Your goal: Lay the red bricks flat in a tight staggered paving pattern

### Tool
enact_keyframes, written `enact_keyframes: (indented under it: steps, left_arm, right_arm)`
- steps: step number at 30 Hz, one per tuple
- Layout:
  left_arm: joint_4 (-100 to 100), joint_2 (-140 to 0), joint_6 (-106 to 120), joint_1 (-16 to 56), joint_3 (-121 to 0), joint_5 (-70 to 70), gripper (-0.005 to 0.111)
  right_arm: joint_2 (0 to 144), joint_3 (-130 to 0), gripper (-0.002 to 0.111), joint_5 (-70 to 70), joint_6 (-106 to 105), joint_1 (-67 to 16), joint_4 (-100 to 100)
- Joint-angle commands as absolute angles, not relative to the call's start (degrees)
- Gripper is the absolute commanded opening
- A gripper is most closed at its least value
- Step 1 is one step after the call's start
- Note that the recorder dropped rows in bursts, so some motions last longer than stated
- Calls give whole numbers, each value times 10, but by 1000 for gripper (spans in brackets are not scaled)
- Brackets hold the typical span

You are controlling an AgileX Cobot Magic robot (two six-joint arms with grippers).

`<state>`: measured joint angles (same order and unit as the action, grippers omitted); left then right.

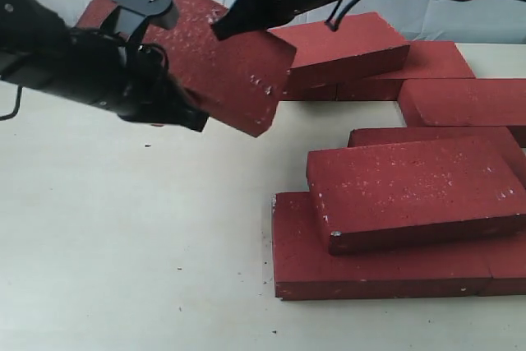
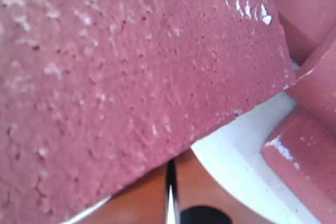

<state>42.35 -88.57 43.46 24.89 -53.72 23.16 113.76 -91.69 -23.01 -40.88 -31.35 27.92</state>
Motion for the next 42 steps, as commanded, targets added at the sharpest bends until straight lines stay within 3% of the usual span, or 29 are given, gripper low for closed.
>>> enact_keyframes:
  steps: [1, 6, 16, 27, 30, 35, 39, 42]
  left_arm:
    - [458, -872, 434, 225, -481, 128, 0]
    - [458, -873, 434, 217, -420, 64, 0]
    - [458, -903, 434, 212, -380, 64, 0]
    - [450, -906, 435, 118, -371, 82, 0]
    - [435, -898, 437, 116, -371, 60, 0]
    - [318, -846, 444, 116, -371, 18, 0]
    - [295, -815, 441, 114, -371, -108, 0]
    - [273, -831, 437, 92, -375, -195, 0]
  right_arm:
    - [1187, -964, -1, -305, -389, -357, 303]
    - [1233, -990, -1, -323, -388, -362, 301]
    - [1294, -990, -1, -287, -388, -360, 254]
    - [1255, -990, -1, -297, -294, -360, 57]
    - [1228, -990, -1, -349, -284, -360, 52]
    - [1172, -990, -1, -554, -284, -360, 75]
    - [1150, -978, -1, -682, -292, -360, 157]
    - [1147, -930, -1, -696, -416, -370, 261]
